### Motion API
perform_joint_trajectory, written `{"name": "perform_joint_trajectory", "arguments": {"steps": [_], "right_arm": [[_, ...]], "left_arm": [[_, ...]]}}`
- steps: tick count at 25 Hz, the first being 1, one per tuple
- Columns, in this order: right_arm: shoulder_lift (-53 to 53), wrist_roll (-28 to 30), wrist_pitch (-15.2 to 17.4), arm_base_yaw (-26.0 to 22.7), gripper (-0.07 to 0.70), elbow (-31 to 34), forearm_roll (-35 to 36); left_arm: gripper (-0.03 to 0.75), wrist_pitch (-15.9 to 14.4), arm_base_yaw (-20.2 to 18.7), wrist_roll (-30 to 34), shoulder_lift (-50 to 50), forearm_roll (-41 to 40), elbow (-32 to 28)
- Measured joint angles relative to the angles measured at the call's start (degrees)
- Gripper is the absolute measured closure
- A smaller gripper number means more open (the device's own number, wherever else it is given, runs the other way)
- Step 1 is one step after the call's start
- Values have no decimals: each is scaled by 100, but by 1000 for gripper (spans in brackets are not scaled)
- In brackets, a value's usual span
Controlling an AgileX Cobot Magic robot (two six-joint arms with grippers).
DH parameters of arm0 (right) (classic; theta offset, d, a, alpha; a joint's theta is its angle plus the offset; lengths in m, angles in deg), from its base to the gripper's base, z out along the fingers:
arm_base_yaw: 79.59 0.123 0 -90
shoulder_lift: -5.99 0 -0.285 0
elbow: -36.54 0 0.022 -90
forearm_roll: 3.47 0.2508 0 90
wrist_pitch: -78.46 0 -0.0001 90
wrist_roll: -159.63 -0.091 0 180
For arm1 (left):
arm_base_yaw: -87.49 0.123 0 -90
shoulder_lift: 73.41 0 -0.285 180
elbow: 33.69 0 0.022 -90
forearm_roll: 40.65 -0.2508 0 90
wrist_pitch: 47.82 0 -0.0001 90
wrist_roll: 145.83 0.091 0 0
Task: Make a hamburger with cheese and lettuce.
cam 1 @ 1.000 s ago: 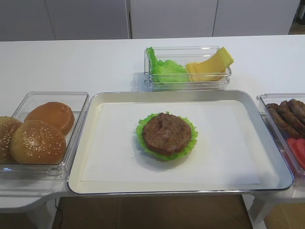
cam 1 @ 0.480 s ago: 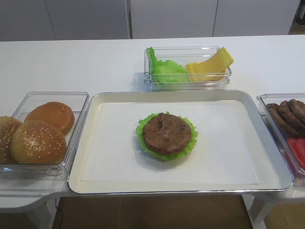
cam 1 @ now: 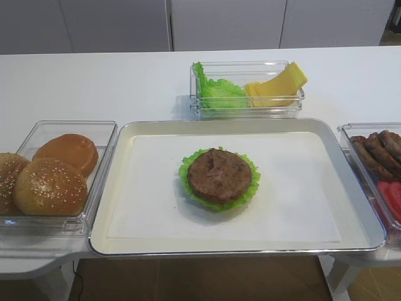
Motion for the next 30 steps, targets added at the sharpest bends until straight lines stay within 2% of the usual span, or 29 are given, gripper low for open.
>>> {"name": "perform_joint_trajectory", "arguments": {"steps": [25, 30], "right_arm": [[-2561, 79, 103, 0, 162, 13, 162], [-2808, 89, 103, 0, 164, 501, 162]], "left_arm": [[346, 0, 0, 0, 0, 0, 0], [346, 0, 0, 0, 0, 0, 0]]}}
